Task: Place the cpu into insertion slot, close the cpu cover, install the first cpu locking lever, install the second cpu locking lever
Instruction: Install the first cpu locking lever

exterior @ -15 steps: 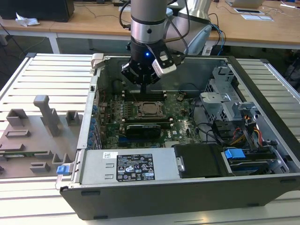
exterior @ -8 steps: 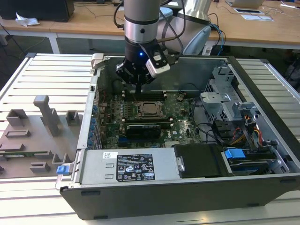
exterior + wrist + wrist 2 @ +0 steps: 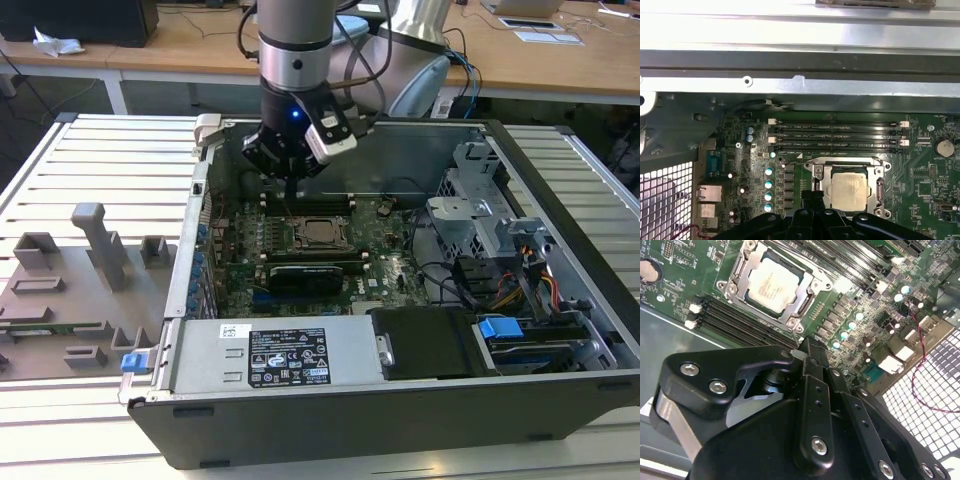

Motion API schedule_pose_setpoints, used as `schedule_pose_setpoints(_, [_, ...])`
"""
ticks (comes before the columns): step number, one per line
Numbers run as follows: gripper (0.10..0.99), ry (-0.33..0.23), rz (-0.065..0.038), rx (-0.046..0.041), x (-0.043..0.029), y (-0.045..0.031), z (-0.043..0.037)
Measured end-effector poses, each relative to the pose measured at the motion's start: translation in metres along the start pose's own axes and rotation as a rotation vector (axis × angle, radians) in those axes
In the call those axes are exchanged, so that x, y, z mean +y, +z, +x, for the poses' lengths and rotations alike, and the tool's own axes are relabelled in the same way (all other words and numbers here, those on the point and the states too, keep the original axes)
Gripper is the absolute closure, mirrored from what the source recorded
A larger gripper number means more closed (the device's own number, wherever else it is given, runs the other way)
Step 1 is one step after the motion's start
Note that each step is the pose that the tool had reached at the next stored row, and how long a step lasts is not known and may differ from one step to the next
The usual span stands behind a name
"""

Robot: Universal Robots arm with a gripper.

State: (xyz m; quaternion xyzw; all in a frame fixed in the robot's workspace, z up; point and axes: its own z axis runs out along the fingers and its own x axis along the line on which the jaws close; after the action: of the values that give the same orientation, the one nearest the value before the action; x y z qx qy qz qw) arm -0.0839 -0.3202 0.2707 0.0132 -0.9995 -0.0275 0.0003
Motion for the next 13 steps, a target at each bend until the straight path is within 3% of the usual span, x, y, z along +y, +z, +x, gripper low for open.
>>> schedule_pose_setpoints(8, [0.98,0.0,-0.001,0.0,0.0048,0.0008,0.0023])
schedule_pose_setpoints(13, [0.98,0.0,-0.001,0.0,0.0066,0.0011,0.0136])
